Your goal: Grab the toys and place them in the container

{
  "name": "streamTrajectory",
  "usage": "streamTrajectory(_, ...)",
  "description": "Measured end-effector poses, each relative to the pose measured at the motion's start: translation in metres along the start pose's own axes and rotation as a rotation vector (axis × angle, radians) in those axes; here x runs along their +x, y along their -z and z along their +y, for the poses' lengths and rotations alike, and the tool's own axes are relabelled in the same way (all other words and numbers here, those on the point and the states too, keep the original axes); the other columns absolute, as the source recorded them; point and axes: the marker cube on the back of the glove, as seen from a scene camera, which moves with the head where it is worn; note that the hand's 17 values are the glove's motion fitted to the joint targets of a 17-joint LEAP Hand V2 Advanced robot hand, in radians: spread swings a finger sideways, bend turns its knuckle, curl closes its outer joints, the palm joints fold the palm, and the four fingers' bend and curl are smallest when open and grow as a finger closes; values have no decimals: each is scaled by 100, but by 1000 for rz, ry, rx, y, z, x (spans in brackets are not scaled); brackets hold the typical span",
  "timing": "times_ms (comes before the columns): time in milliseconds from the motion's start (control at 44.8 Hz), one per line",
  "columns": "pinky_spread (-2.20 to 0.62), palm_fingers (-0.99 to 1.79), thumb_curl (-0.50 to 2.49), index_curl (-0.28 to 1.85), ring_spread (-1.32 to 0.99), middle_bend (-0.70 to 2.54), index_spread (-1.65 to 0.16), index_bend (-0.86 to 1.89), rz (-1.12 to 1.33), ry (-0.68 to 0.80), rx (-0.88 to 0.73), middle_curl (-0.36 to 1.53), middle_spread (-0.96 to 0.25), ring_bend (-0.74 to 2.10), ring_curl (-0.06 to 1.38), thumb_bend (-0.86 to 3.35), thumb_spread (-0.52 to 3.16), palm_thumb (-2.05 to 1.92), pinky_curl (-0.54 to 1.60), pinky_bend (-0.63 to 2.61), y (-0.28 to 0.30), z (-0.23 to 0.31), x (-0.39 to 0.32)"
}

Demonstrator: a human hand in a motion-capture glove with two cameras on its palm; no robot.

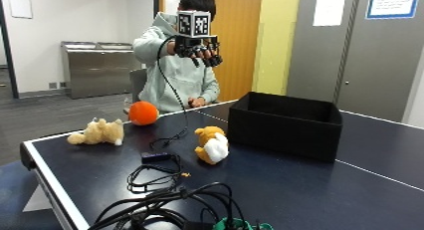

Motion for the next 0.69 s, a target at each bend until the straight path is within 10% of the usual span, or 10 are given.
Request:
streamTrajectory(268,1,-13,11,10,-3,13,-22,10,25,-38,-90,9,-1,21,10,16,111,15,26,76,-2,-52,38)
streamTrajectory(691,3,-35,22,12,0,8,-24,8,84,-101,-338,13,1,16,14,13,127,20,32,85,-144,-156,81)
